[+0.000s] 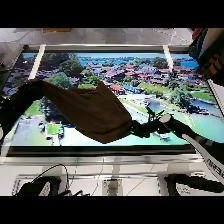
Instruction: Fold the clothes and pants, and hang the long-sleeved shirts on hangers.
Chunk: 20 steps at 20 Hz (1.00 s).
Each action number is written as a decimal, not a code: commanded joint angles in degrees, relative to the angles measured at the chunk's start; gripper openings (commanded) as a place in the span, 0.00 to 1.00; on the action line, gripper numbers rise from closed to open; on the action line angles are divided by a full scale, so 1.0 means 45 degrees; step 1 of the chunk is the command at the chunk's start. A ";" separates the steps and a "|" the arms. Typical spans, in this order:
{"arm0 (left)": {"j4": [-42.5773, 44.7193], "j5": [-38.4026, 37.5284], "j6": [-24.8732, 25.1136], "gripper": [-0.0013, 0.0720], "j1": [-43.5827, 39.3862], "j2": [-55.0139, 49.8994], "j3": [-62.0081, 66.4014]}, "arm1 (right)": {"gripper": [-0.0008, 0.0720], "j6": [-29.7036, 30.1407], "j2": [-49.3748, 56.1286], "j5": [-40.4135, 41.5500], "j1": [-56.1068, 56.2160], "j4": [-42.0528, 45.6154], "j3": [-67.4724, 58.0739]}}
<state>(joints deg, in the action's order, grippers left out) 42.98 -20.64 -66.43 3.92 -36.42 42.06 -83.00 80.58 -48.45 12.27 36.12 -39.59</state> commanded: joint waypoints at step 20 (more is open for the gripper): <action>0.0019 0.1501 0.0005 0.03 0.0000 0.0306 0.0024 | 0.03 0.0121 -0.4255 -0.3016 -0.5945 0.5654 -0.8364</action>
<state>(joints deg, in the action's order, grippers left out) 42.94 -9.06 -66.46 3.92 -35.11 42.13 -83.18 67.11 -59.46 -10.24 57.82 -73.01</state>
